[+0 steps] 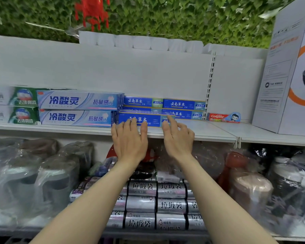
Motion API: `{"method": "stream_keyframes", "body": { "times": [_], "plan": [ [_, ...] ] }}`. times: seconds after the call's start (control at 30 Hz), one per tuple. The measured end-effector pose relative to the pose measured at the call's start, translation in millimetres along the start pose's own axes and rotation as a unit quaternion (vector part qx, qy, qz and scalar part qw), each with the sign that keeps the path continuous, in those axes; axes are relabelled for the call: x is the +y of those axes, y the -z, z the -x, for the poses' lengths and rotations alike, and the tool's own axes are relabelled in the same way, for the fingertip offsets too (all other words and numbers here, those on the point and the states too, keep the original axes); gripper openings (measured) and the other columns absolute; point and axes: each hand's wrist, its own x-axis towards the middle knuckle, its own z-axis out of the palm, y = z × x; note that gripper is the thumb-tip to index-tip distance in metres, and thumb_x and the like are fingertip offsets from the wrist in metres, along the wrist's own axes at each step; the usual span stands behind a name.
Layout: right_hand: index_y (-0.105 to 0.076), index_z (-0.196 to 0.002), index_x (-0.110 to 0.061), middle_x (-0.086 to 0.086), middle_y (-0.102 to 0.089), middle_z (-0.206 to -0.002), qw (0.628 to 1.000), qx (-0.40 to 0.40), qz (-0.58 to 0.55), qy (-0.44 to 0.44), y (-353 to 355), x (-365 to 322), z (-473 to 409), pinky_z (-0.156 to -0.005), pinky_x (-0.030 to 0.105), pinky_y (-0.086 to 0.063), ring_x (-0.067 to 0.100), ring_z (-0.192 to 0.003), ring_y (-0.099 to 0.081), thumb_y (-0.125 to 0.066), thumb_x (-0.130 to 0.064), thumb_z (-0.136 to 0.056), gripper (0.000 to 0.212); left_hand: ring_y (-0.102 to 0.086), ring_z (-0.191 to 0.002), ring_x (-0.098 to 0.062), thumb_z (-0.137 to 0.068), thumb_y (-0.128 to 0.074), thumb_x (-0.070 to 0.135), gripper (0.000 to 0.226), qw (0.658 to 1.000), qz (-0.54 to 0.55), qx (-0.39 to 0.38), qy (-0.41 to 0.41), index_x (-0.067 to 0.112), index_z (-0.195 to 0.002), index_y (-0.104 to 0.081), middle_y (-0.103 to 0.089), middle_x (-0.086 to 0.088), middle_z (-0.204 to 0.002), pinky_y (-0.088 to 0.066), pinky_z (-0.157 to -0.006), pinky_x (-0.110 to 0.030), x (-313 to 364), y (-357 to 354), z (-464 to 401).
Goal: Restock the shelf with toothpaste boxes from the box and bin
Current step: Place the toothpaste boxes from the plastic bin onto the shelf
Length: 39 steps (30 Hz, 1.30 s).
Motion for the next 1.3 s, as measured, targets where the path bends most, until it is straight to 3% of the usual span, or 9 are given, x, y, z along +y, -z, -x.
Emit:
{"method": "stream_keyframes", "body": {
  "times": [0.37, 0.6, 0.7, 0.83, 0.9, 1.03, 1.13, 1.2, 1.3],
  "plan": [
    [-0.046, -0.148, -0.023, -0.002, -0.063, -0.133, 0.999, 0.041, -0.001, -0.002, -4.2, -10.8, 12.2, -0.118, 0.039, -0.017, 0.018, -0.137, -0.039, -0.032, -0.043, -0.107, 0.047, -0.037, -0.139, -0.025, -0.091, 0.0, 0.064, 0.09, 0.997, 0.067, -0.042, 0.003, 0.009, -0.145, -0.045, -0.05, -0.007, -0.148, -0.007, -0.124, -0.042, -3.0, 25.3, 6.3],
    [-0.058, -0.133, -0.016, 0.0, -0.06, -0.13, 0.968, 0.132, -0.207, -0.05, -36.9, -34.7, 79.1, -0.107, 0.032, -0.035, 0.015, -0.126, -0.045, -0.043, -0.035, -0.099, 0.042, -0.033, -0.144, -0.022, -0.097, -0.014, 0.057, 0.075, 0.96, 0.272, -0.056, -0.03, 0.01, -0.145, -0.047, -0.044, -0.008, -0.153, -0.019, -0.122, -0.04, -38.5, 46.9, 51.0],
    [-0.059, -0.131, -0.022, -0.002, -0.061, -0.127, 0.953, 0.08, -0.252, -0.145, -61.8, -46.0, 114.5, -0.105, 0.033, -0.038, 0.016, -0.124, -0.049, -0.046, -0.032, -0.103, 0.032, -0.041, -0.138, -0.019, -0.1, -0.025, 0.052, 0.061, 0.945, 0.315, -0.086, -0.012, 0.015, -0.139, -0.053, -0.05, -0.004, -0.146, -0.029, -0.117, -0.04, -76.9, 43.3, 85.2],
    [-0.052, -0.138, -0.027, -0.01, -0.053, -0.132, 0.912, -0.058, -0.3, -0.272, -105.0, -49.5, 167.9, -0.102, 0.031, -0.037, 0.011, -0.122, -0.048, -0.046, -0.04, -0.104, 0.036, -0.047, -0.125, -0.011, -0.103, -0.043, 0.046, 0.044, 0.9, 0.364, -0.192, 0.147, 0.022, -0.138, -0.054, -0.051, 0.002, -0.139, -0.038, -0.108, -0.034, -133.0, 32.1, 139.3],
    [-0.05, -0.14, -0.027, -0.011, -0.05, -0.133, 0.885, -0.123, -0.31, -0.324, -129.2, -47.1, 197.5, -0.104, 0.034, -0.038, 0.014, -0.126, -0.047, -0.048, -0.042, -0.104, 0.039, -0.052, -0.116, -0.011, -0.1, -0.052, 0.047, 0.042, 0.841, 0.397, -0.253, 0.267, 0.022, -0.134, -0.055, -0.056, 0.002, -0.134, -0.04, -0.1, -0.029, -155.4, 25.0, 166.9],
    [-0.05, -0.141, -0.023, -0.008, -0.05, -0.136, 0.841, -0.207, -0.308, -0.394, -172.8, -41.9, 261.4, -0.106, 0.035, -0.038, 0.013, -0.122, -0.047, -0.051, -0.041, -0.103, 0.042, -0.058, -0.11, -0.02, -0.097, -0.058, 0.043, 0.029, 0.709, 0.447, -0.296, 0.457, 0.022, -0.118, -0.059, -0.062, 0.0, -0.121, -0.051, -0.098, -0.042, -192.6, 16.0, 230.3],
    [-0.053, -0.137, -0.016, -0.006, -0.056, -0.125, 0.814, -0.236, -0.31, -0.43, -198.7, -34.4, 299.5, -0.106, 0.035, -0.041, 0.013, -0.115, -0.05, -0.053, -0.034, -0.103, 0.038, -0.059, -0.098, -0.017, -0.1, -0.057, 0.041, 0.021, 0.674, 0.431, -0.31, 0.514, 0.023, -0.11, -0.06, -0.063, 0.001, -0.11, -0.053, -0.09, -0.041, -213.1, 8.3, 273.8],
    [-0.054, -0.137, -0.017, -0.004, -0.057, -0.13, 0.801, -0.258, -0.295, -0.453, -217.4, -25.7, 320.9, -0.103, 0.036, -0.043, 0.015, -0.117, -0.052, -0.056, -0.039, -0.1, 0.043, -0.058, -0.088, -0.016, -0.099, -0.057, 0.042, 0.018, 0.668, 0.411, -0.311, 0.537, 0.024, -0.102, -0.06, -0.061, 0.002, -0.099, -0.051, -0.081, -0.039, -227.4, 1.3, 298.3],
    [-0.058, -0.133, -0.023, -0.002, -0.059, -0.134, 0.783, -0.295, -0.266, -0.478, -245.8, -8.3, 354.2, -0.108, 0.044, -0.044, 0.018, -0.122, -0.055, -0.058, -0.05, -0.09, 0.051, -0.059, -0.094, -0.016, -0.094, -0.062, 0.049, 0.029, 0.654, 0.378, -0.317, 0.573, 0.024, -0.107, -0.062, -0.064, 0.002, -0.105, -0.047, -0.081, -0.036, -251.1, -9.9, 335.7]
  ]
}}
